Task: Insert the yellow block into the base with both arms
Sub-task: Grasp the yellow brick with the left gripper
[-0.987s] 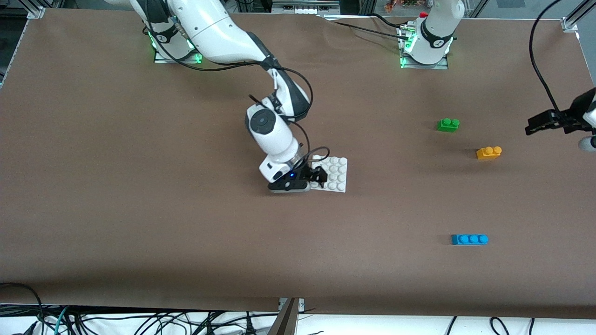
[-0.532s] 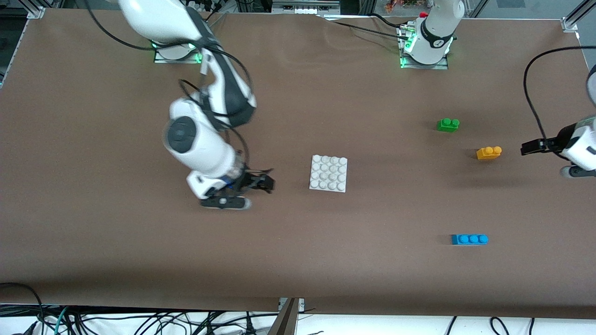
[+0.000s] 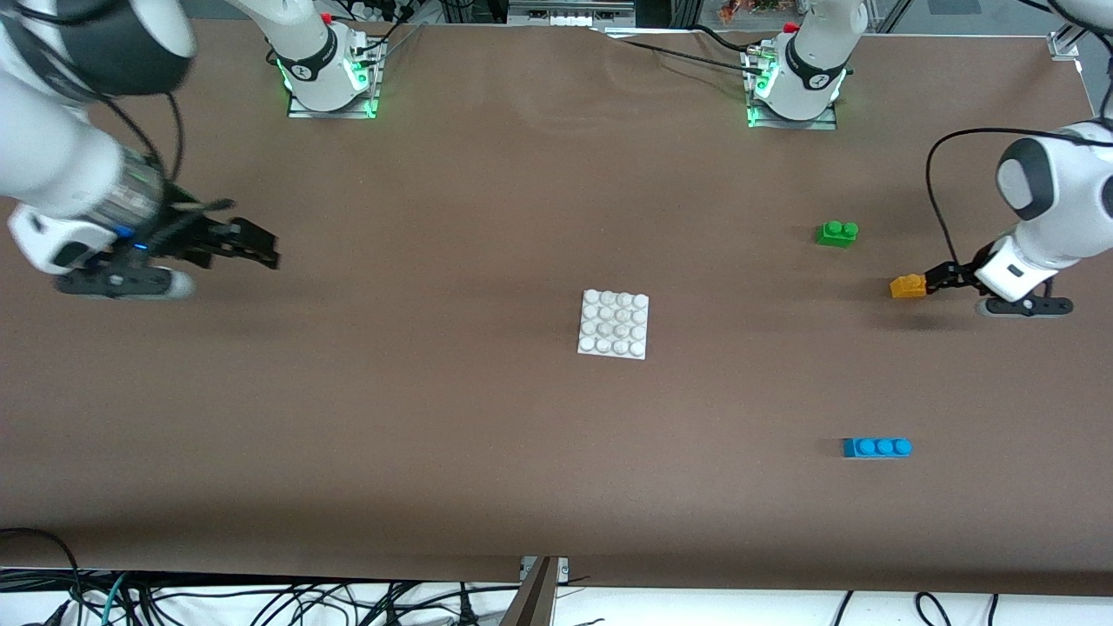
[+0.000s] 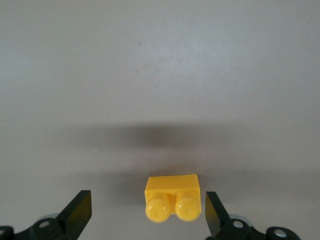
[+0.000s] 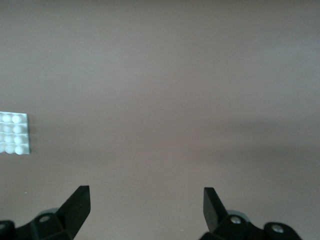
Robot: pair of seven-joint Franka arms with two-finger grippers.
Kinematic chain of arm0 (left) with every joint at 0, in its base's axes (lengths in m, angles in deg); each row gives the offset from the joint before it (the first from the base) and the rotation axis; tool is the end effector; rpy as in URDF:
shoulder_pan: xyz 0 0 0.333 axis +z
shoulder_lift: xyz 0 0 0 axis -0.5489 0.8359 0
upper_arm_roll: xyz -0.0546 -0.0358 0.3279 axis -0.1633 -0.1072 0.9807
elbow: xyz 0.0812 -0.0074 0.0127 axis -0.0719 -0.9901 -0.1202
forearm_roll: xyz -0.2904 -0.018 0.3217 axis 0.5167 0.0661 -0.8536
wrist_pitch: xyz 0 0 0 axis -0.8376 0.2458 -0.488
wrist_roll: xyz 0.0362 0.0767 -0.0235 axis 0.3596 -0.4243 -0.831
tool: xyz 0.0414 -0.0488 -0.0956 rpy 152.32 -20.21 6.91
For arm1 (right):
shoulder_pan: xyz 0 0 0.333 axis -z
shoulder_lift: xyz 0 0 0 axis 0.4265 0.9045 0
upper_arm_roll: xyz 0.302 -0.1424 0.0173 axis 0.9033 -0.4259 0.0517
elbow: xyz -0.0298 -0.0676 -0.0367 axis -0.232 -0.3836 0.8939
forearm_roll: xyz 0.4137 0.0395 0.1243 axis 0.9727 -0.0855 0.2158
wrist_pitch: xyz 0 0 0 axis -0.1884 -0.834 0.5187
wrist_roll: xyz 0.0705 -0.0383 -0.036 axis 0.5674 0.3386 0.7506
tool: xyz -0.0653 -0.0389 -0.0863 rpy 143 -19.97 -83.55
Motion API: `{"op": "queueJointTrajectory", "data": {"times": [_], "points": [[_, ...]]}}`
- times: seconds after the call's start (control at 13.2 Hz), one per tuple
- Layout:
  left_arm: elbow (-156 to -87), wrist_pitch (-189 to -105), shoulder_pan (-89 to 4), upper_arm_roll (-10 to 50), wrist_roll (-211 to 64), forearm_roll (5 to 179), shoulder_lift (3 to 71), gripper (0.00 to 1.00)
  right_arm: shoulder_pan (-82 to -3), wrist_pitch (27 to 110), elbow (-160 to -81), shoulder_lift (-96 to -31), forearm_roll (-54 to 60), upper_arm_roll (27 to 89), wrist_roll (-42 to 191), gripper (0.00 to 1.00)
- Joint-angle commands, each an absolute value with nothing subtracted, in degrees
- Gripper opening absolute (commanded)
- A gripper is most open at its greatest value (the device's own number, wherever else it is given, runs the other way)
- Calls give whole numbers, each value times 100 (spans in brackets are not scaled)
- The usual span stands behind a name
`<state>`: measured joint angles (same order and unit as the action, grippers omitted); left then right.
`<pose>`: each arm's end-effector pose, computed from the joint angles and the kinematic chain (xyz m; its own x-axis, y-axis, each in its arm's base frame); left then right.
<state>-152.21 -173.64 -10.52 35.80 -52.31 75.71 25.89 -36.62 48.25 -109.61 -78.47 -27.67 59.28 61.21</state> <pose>0.5257 0.1966 0.2169 0.9992 0.0023 -0.0398 0.0001 -0.9986 -0.0533 0.6424 0.0958 0.5730 0.9991 -0.0272 -0.0319 -0.0302 -0.9947 -0.0983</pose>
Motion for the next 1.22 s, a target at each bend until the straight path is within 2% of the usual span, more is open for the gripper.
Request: {"op": "queueJointTrajectory", "data": {"times": [0.0,0.23,0.99,1.06,1.14], "points": [[-15335,-17718,-886,3526,-5100,7468,2866,100,-2422,4667,-11241,-8263,-2996,6947,6448,100],[-15388,-17726,-877,3500,-5100,7547,2963,100,-2410,4420,-11102,-8335,-3400,6949,6440,100],[-15450,-17735,-877,3482,-4222,7547,3192,100,-2384,4323,-10785,-8264,-3419,6906,6423,100],[-15450,-17735,-877,3482,-4186,7547,3200,92,-2375,4323,-10785,-8264,-3427,6880,6423,100],[-15432,-17735,-877,3482,-4038,7547,3200,80,-2384,4332,-10767,-8264,-3419,6879,6405,100]]}}
